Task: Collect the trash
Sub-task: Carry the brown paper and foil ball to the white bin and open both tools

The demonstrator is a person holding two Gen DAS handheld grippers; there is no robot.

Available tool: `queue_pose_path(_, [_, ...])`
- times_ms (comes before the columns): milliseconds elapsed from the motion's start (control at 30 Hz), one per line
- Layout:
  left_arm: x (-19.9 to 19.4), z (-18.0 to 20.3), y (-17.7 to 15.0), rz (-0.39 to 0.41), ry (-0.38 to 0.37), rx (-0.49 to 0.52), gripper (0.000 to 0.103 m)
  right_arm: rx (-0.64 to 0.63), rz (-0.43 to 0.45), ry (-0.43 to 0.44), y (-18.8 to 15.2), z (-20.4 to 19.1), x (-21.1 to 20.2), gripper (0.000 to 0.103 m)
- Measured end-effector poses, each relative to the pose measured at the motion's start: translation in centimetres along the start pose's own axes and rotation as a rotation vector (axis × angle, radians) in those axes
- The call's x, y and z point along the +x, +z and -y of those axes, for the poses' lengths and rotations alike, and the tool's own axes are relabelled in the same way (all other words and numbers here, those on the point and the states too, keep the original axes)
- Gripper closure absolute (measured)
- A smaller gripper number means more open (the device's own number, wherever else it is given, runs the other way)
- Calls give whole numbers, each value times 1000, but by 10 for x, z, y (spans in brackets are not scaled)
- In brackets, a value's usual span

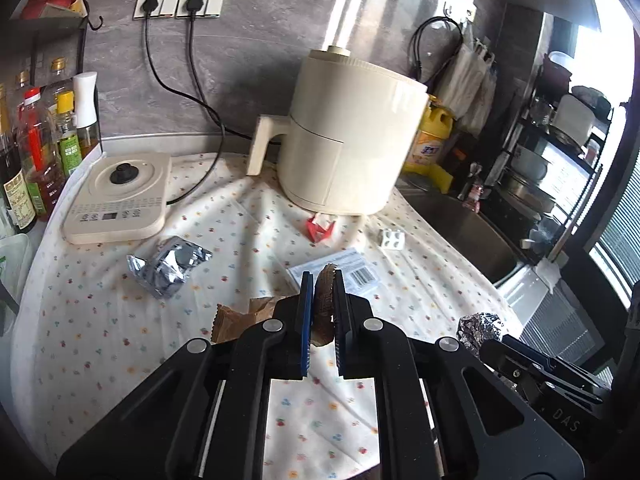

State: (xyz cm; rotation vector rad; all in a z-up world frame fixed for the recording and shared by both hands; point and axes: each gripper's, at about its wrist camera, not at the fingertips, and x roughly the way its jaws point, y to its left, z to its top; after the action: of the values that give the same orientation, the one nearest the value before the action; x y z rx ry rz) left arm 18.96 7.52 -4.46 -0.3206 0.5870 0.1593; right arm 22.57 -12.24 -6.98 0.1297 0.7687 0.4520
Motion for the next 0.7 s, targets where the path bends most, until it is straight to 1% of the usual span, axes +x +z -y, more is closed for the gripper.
queue_pose_path(467, [-5,119,-66,-83,-183,104,93,100,44,-141,-52,94,-97,73])
queue_pose_path(700, [-4,173,-112,-145,-262,156,93,152,53,-220,-88,140,-138,73])
